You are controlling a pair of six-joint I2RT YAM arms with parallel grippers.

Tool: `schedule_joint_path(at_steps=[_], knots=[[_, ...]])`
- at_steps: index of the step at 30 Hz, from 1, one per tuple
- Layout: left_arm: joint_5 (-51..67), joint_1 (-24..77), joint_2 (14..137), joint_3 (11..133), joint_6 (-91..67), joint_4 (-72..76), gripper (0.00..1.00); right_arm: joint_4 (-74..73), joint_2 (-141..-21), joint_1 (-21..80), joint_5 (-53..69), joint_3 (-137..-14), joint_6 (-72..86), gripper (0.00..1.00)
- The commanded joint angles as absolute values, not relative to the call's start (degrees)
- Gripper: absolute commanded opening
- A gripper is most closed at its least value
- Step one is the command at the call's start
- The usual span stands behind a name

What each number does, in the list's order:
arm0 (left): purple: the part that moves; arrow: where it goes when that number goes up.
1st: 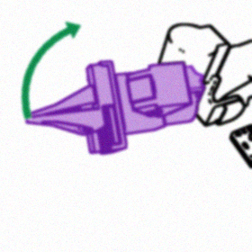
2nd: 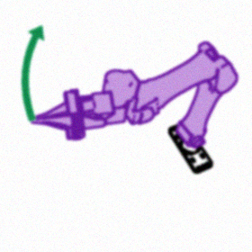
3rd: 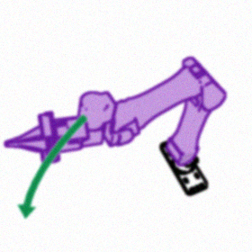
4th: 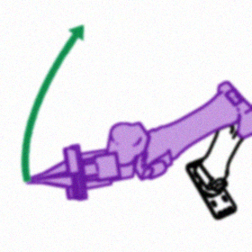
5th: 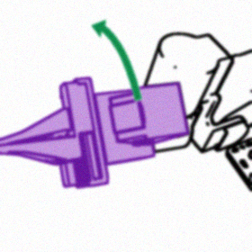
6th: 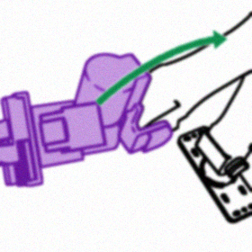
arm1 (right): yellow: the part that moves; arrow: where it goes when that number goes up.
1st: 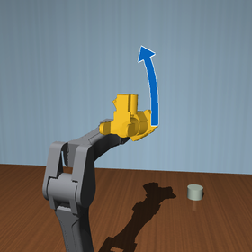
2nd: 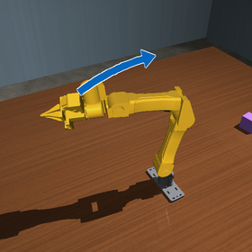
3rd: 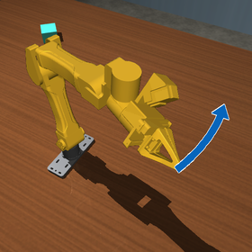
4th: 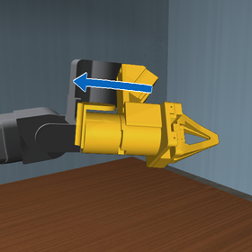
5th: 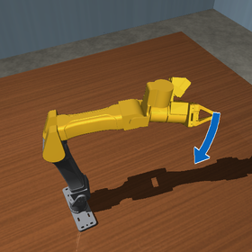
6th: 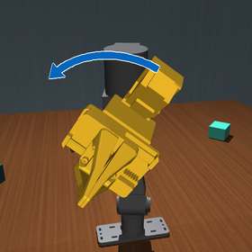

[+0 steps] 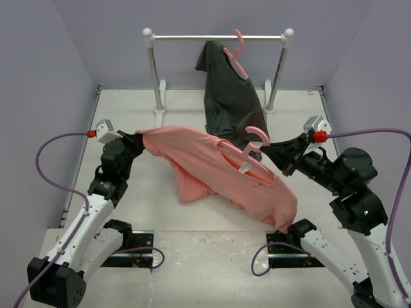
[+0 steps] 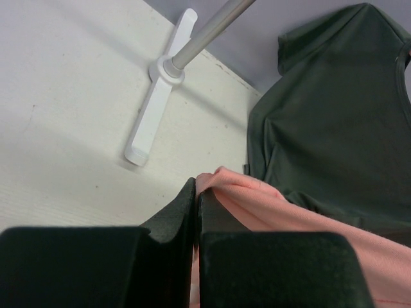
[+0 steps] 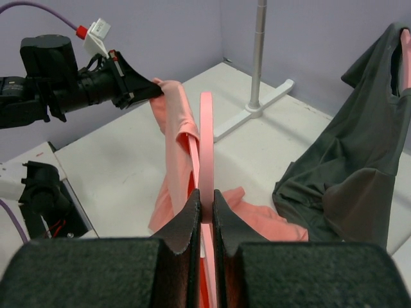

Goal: Place the t-shirt on the hanger

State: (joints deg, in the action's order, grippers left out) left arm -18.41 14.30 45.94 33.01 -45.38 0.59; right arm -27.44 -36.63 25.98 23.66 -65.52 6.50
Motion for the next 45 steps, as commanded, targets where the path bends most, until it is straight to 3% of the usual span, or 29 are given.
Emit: schedule_joint_path(at_steps=[1,3,4,5,6,7,9,13,15,18,20,22,24,29,33,34,35,39,40,43,44,45], knots=[[-17.19,8.81,44.68,34.66,-45.67,0.09,0.0,-21.8,-34.92,25.81,24.58,-66.36,5.57,0.0],[-13.82,7.29,44.48,34.86,-45.43,0.26,0.01,-21.71,-34.82,25.84,26.85,-66.17,5.45,0.0],[-12.3,7.22,44.55,35.36,-43.78,1.06,0.08,-21.71,-34.96,25.84,28.24,-66.02,5.45,0.0],[-7.21,7.21,44.42,35.7,-42.42,2.18,0.62,-21.29,-35.4,25.84,28.94,-65.94,5.45,0.0],[-5.9,7.21,44.39,35.97,-41.17,3.33,0.92,-21.18,-35.51,25.84,29.36,-65.92,5.52,0.0],[0.85,7.21,44.06,36.55,-38.22,6.84,0.99,-21.05,-36.29,25.84,29.96,-66.05,5.6,0.0],[11.49,7.21,42.18,37.83,-36.42,9.87,1.0,-21.36,-38.65,25.84,29.96,-66.97,5.54,0.0],[17.68,7.21,37.32,42.55,-32.6,12.01,1.0,-23.0,-43.27,25.84,26.52,-69.81,6.29,0.0],[26.47,7.29,36.12,46.72,-32.4,18.11,0.97,-23.32,-46.42,25.84,29.28,-70.89,6.1,0.0],[51.63,10.37,45.42,50.74,-39.53,31.83,0.89,-17.95,-48.77,25.93,40.59,-71.23,8.34,0.0],[57.72,19.19,53.21,57.2,-36.23,29.15,0.79,-15.06,-49.68,25.93,42.67,-71.92,9.77,0.0],[55.33,28.88,59.41,64.61,-23.25,14.64,0.79,-12.37,-50.91,26.09,44.79,-72.89,10.84,0.0],[55.62,33.26,63.16,68.21,-18.33,9.77,0.77,-10.73,-52.21,26.27,48.5,-73.52,10.43,0.0],[55.26,36.49,67.87,72.31,-16.77,7.88,0.56,-8.91,-53.13,28.03,53.46,-74.48,6.77,0.0],[58.87,37.03,69.11,72.42,-17.98,10.1,0.5,-8.95,-54.09,28.3,54.4,-74.88,6.07,0.0],[59.62,37.3,69.4,72.41,-18.55,10.95,0.46,-8.75,-54.45,28.31,54.43,-74.89,6.17,0.0],[60.95,37.72,70.09,72.31,-19.64,12.53,0.37,-8.35,-55.04,28.4,54.67,-74.98,6.44,0.0],[63.37,38.44,71.63,71.43,-22.03,15.58,0.47,-8.17,-56.19,28.54,53.85,-75.53,6.88,0.0],[63.4,38.5,71.97,71.34,-22.09,15.54,0.45,-8.09,-56.28,28.5,53.79,-75.64,6.94,0.0],[63.11,38.58,73.03,71.37,-21.1,13.63,0.18,-7.39,-56.08,28.57,53.88,-75.76,7.21,0.0],[62.41,38.58,73.32,71.65,-20.33,12.3,0.04,-7.31,-55.93,28.56,53.6,-75.69,7.21,0.0],[62.23,38.58,73.39,71.85,-19.6,11.17,0.0,-7.23,-55.77,28.56,53.26,-75.74,7.21,0.0]])
